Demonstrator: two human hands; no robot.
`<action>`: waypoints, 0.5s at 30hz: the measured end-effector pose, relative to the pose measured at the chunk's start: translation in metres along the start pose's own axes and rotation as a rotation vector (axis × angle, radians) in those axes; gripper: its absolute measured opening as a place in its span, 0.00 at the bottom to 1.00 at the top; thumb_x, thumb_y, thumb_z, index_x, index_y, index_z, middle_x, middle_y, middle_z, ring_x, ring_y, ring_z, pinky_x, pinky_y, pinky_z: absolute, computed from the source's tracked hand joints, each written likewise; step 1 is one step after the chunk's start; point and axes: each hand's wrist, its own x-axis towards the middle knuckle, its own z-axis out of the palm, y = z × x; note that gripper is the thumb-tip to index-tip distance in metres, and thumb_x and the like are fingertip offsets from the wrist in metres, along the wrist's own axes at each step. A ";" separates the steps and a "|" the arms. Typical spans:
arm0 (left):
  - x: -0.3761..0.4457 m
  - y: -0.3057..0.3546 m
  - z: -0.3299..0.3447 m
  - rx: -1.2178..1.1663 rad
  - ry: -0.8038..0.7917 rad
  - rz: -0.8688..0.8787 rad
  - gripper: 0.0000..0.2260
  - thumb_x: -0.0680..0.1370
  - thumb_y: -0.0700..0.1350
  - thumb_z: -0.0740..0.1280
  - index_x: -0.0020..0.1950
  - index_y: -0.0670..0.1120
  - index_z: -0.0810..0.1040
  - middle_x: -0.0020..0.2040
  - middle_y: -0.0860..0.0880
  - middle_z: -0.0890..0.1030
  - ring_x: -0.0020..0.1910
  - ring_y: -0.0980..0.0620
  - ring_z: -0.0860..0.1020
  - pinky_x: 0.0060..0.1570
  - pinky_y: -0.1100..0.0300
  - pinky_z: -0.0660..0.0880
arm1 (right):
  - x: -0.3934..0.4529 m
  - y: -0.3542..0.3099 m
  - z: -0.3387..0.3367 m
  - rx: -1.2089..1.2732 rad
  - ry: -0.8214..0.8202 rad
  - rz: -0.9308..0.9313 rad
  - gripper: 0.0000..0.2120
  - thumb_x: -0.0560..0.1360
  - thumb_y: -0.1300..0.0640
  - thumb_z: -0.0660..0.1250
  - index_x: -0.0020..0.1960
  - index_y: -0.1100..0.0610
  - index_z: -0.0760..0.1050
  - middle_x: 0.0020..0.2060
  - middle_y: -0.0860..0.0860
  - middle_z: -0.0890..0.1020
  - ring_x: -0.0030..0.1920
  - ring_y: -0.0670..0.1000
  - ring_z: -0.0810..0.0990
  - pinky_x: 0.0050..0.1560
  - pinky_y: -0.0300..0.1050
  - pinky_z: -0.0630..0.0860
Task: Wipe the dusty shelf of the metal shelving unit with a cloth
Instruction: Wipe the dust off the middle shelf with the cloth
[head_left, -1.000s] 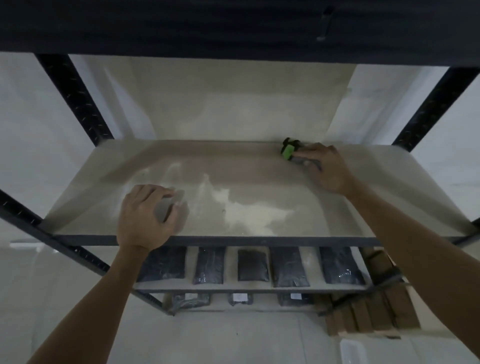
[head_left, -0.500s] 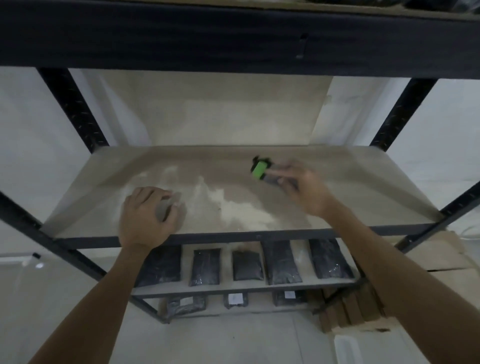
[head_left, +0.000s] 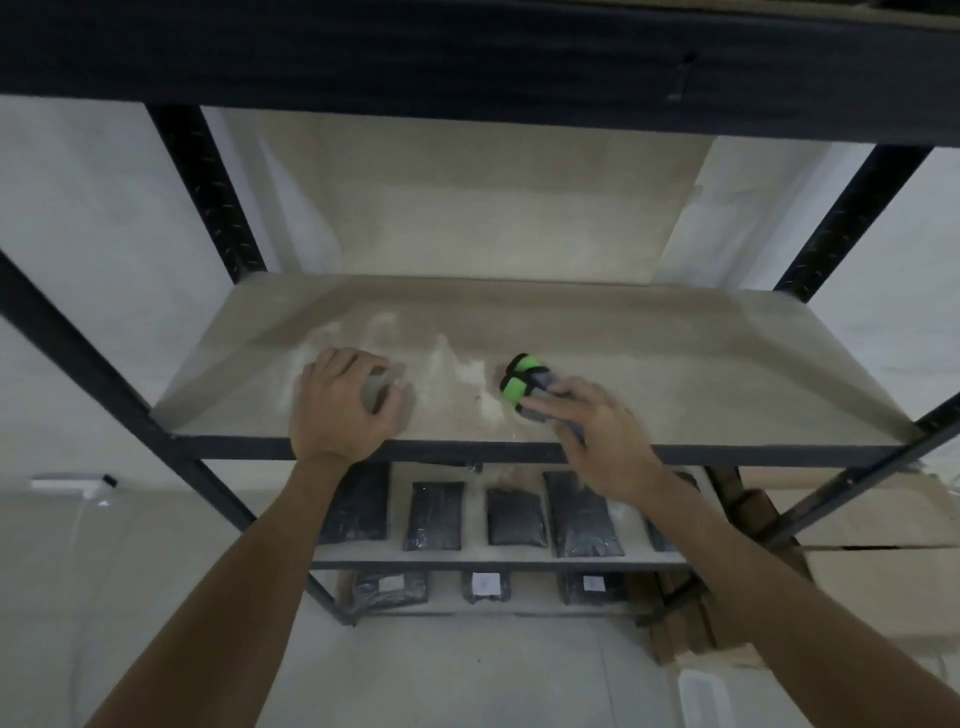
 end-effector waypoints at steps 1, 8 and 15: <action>0.000 0.001 -0.001 0.004 -0.010 -0.008 0.10 0.76 0.52 0.70 0.51 0.46 0.82 0.49 0.48 0.83 0.51 0.45 0.78 0.51 0.50 0.75 | -0.004 -0.009 0.003 0.059 -0.014 -0.003 0.19 0.78 0.67 0.66 0.66 0.53 0.80 0.59 0.51 0.77 0.59 0.42 0.70 0.60 0.35 0.67; 0.001 -0.004 -0.035 -0.123 0.079 -0.082 0.10 0.79 0.49 0.64 0.48 0.47 0.82 0.48 0.48 0.84 0.49 0.44 0.80 0.53 0.52 0.72 | -0.021 -0.061 0.007 0.342 -0.054 -0.041 0.21 0.80 0.64 0.64 0.69 0.47 0.77 0.57 0.47 0.78 0.56 0.45 0.77 0.55 0.42 0.76; 0.003 -0.081 -0.083 0.068 0.105 -0.311 0.12 0.79 0.49 0.62 0.50 0.44 0.82 0.51 0.42 0.84 0.55 0.37 0.77 0.57 0.44 0.73 | 0.057 0.011 -0.049 0.056 0.048 0.304 0.23 0.82 0.55 0.64 0.76 0.58 0.67 0.69 0.58 0.76 0.69 0.60 0.75 0.64 0.44 0.69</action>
